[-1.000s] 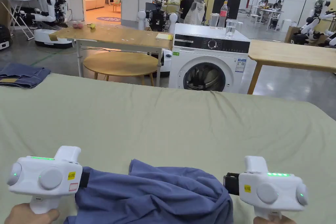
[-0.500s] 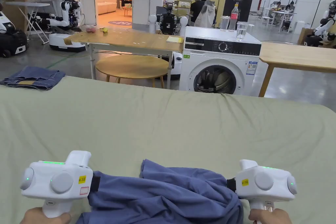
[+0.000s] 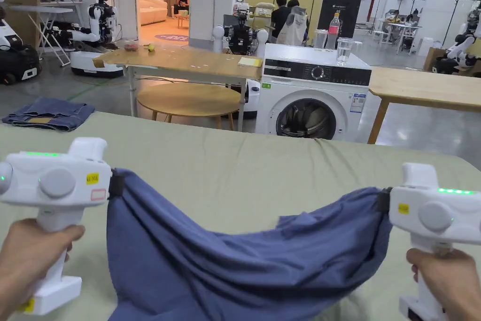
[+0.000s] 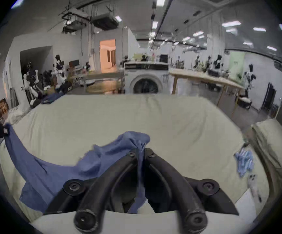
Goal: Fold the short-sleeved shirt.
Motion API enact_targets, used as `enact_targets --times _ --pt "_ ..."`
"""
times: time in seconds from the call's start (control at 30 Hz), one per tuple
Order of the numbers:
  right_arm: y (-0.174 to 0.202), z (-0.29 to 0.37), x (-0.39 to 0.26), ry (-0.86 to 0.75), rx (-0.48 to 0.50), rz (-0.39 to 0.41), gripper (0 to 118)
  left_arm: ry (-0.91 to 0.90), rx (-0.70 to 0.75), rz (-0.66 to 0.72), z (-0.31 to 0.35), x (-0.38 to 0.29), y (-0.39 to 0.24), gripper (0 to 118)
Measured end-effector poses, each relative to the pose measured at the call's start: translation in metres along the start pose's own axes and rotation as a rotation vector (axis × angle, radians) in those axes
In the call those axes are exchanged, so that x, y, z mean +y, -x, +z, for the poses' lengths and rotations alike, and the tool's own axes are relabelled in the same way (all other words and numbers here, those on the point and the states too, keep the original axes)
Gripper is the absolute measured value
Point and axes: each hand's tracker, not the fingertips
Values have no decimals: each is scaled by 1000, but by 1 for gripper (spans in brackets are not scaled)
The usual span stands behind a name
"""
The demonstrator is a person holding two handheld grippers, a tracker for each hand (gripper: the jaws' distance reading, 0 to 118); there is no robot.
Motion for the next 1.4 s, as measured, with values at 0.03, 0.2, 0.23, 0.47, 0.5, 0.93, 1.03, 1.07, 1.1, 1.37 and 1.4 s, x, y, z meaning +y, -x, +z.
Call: enact_targets --times 0.03,0.2,0.23,0.47,0.5,0.93,1.03,1.07,1.1,1.37,1.4 --pt "-6 6 11 -16 -6 -2 2 -19 11 1 6 11 6 0" --pt "-21 29 49 -77 -48 7 2 -97 55 41 27 57 27 0" --pt "-23 33 57 -92 -55 3 2 -105 62 40 28 67 28 0" --pt "-28 46 107 -144 -90 -37 2 -155 66 69 31 130 36 0" --pt "-26 45 113 -141 -93 -18 2 -166 76 56 30 137 34 0" --pt "-31 32 181 -209 -143 2 1 -219 144 -17 25 214 40 0" --pt "-25 32 190 -242 -153 31 1 -225 166 -40 23 224 35 0" --pt "-23 33 191 -252 -156 38 1 -226 169 -45 23 226 34 0" --pt "-23 34 191 -267 -158 41 1 -236 170 -44 24 225 33 0" --pt "-29 31 126 -202 -160 55 1 -181 126 -64 10 155 33 0" --pt "-31 31 110 -181 -152 53 1 -176 122 -55 9 138 33 0"
